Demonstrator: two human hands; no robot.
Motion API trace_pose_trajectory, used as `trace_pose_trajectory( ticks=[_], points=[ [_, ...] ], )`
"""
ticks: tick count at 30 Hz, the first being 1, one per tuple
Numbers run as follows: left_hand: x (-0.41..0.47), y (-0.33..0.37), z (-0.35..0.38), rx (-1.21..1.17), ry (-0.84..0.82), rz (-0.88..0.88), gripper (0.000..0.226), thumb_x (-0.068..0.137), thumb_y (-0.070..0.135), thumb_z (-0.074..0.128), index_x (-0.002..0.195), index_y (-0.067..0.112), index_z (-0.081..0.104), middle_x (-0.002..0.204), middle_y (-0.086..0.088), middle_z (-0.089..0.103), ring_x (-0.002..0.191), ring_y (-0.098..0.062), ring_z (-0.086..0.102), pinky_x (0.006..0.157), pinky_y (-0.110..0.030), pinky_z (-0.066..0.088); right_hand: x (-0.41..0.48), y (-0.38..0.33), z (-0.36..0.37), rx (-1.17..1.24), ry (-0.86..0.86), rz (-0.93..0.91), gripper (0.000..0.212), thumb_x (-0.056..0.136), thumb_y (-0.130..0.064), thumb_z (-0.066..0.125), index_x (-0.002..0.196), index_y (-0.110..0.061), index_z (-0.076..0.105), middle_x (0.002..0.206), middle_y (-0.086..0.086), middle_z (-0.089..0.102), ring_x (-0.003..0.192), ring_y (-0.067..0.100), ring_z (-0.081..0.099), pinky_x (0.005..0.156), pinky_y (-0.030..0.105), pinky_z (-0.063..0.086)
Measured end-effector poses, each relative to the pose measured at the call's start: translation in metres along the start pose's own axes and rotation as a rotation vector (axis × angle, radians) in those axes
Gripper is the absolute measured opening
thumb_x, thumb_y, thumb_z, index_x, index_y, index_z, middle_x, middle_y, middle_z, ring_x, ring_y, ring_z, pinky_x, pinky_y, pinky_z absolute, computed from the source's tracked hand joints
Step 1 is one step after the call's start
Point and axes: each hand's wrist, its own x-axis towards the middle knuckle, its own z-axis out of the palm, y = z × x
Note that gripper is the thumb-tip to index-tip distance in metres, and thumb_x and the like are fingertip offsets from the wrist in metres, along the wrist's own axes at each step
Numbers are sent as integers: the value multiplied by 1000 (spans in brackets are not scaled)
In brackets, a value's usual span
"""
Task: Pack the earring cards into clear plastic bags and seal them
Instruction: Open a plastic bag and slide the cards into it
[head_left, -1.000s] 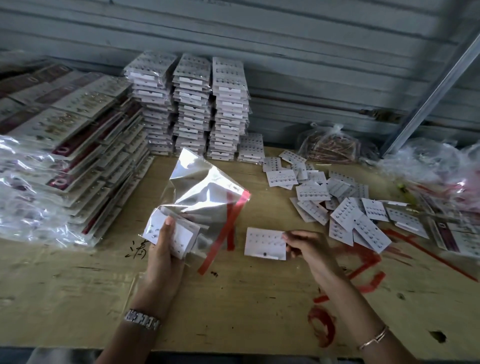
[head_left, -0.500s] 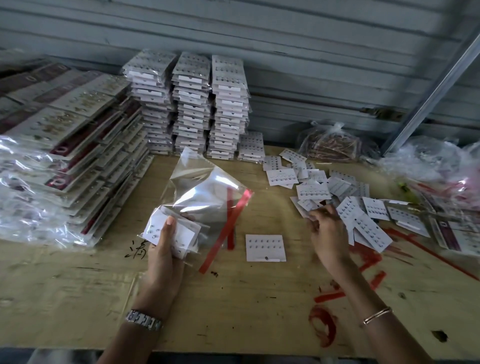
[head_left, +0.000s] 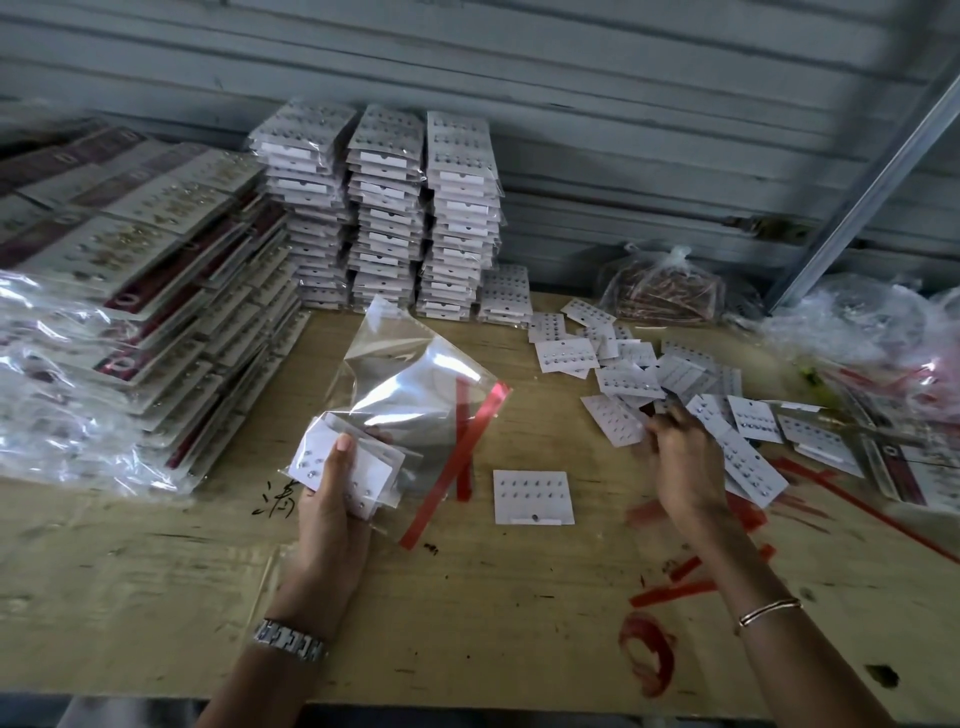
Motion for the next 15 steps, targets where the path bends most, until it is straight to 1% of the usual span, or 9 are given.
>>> trace_pose_trajectory(
  ticks=[2,4,6,8,10,11,12,14,15],
  points=[
    [0,-1,-1,4,-10,3,63,94,38,50,132,-12,47,113,-37,60,86,-36,64,72,-37,57,-1,-4,-3,100,78,-15,12,86,-6,71,97,-1,73,116,16,66,80,26,70,69,37,61],
    [1,-1,-2,8,-16,8,57,95,38,50,128,-8,52,110,-35,62,84,-34,66,71,-36,58,-2,-10,-4,190,201,-44,5,83,-4,73,86,1,72,100,17,69,66,25,68,61,35,61],
    [1,-2,-2,3,-9,6,58,95,38,50,131,-8,50,112,-34,61,86,-34,65,70,-35,58,-4,-18,-4,326,348,-76,4,79,1,73,79,1,69,82,13,69,56,18,62,53,23,55],
    [1,-2,-2,1,-2,9,61,96,38,49,134,-9,47,113,-34,60,86,-33,65,70,-34,58,-8,-31,-2,576,418,-3,5,79,4,72,81,1,69,75,7,68,57,10,59,55,10,47],
    [2,-3,-2,2,6,15,61,96,37,49,134,-10,47,113,-34,61,85,-33,66,70,-35,58,-11,-45,-1,965,302,210,7,82,2,72,88,-2,71,77,3,70,63,7,63,57,9,48],
    [2,-3,-1,-1,8,17,62,95,37,50,134,-11,47,113,-35,60,86,-34,65,71,-35,57,-9,-52,1,1157,195,341,6,83,0,73,87,-5,72,76,3,70,62,6,62,53,11,47],
    [2,-3,-1,-6,9,17,62,94,38,50,133,-11,48,114,-36,60,88,-35,65,72,-36,57,-7,-57,2,1296,76,466,5,84,-2,73,82,-7,72,72,3,69,56,6,58,47,13,43],
    [1,-3,-2,-17,5,19,63,94,38,50,132,-11,49,116,-37,60,92,-38,63,73,-36,57,-2,-65,6,1461,-163,655,12,85,-3,70,75,-9,70,64,3,64,44,4,46,37,13,30],
    [1,-4,-3,-16,-6,21,62,95,39,49,131,-12,49,116,-38,60,94,-40,62,73,-36,57,1,-69,8,1543,-272,714,13,87,-2,67,75,-7,68,64,3,63,41,2,42,34,13,26]
  ],
)
